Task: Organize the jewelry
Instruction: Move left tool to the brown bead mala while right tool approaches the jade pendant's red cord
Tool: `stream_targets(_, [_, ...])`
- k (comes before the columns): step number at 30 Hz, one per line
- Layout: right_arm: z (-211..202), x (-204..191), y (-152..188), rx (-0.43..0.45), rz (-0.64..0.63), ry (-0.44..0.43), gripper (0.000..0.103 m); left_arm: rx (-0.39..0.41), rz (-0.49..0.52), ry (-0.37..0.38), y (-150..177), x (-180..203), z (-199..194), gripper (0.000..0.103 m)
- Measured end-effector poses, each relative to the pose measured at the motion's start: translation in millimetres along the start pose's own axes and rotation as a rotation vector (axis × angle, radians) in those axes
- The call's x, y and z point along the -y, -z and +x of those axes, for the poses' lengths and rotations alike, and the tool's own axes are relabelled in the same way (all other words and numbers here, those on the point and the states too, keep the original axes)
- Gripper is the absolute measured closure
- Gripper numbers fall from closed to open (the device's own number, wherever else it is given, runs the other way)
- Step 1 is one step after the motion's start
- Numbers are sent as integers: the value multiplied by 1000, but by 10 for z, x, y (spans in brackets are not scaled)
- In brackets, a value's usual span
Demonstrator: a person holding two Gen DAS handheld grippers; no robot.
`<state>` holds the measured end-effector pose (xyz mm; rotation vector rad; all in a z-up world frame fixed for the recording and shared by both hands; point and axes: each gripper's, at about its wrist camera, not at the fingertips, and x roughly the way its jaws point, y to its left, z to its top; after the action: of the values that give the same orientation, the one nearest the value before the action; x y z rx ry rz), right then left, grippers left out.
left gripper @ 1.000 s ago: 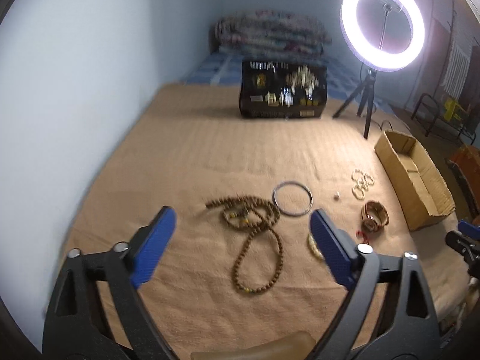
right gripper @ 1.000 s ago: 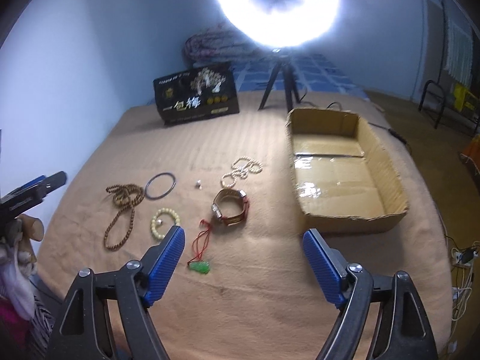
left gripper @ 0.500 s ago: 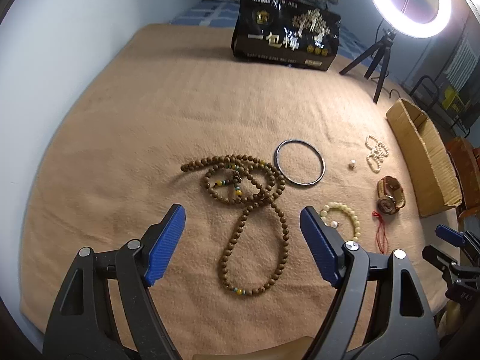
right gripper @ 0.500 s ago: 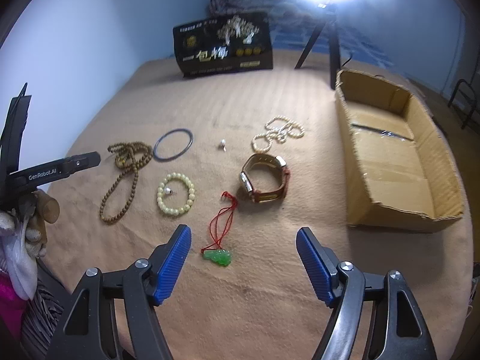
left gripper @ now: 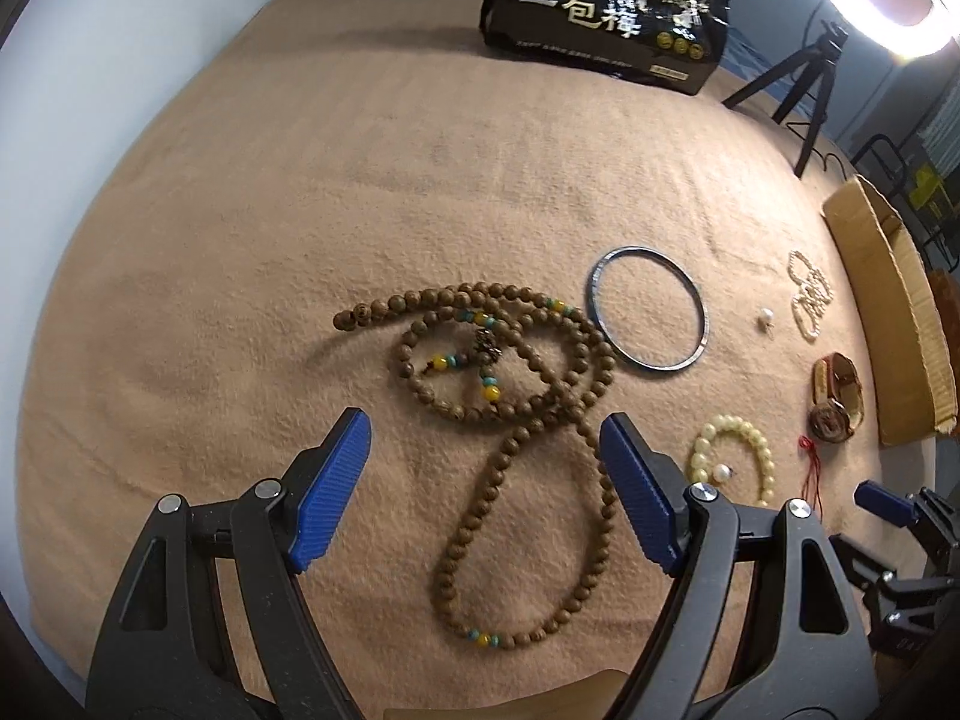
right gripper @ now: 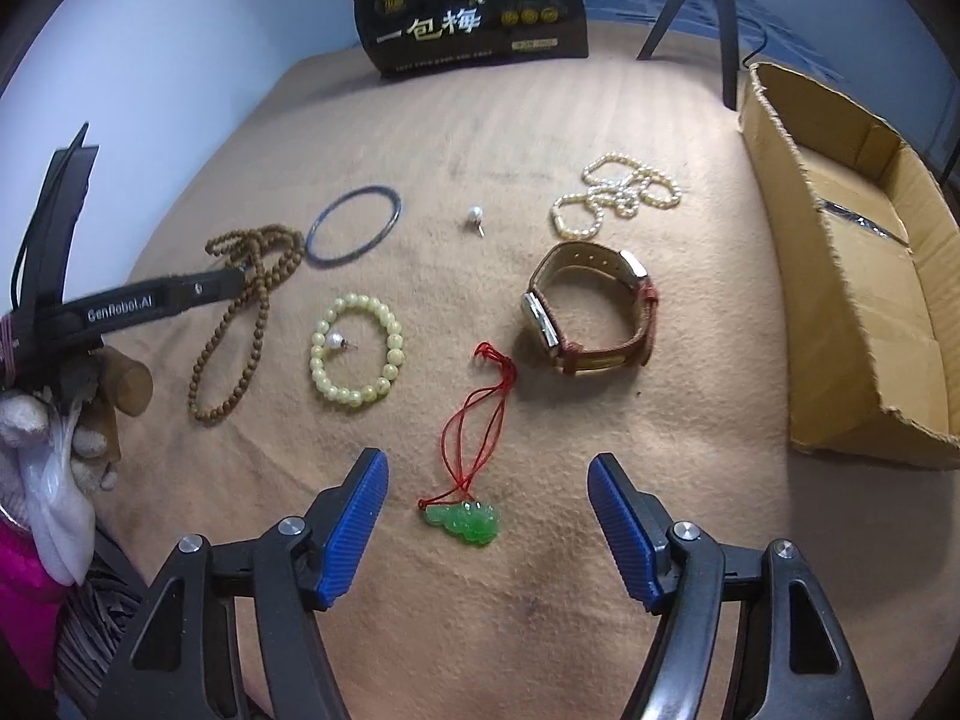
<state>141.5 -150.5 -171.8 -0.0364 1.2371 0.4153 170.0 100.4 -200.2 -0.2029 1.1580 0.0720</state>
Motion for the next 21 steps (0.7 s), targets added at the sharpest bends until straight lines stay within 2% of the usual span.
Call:
stream_targets(16, [267,-115,-141,-41,-45,38,37,-34,13,-40,-124,82,296,22])
stream_targets(21, [348,-166,-215,-48,-63,52,45,-38,3,-43,-174,78,348,20])
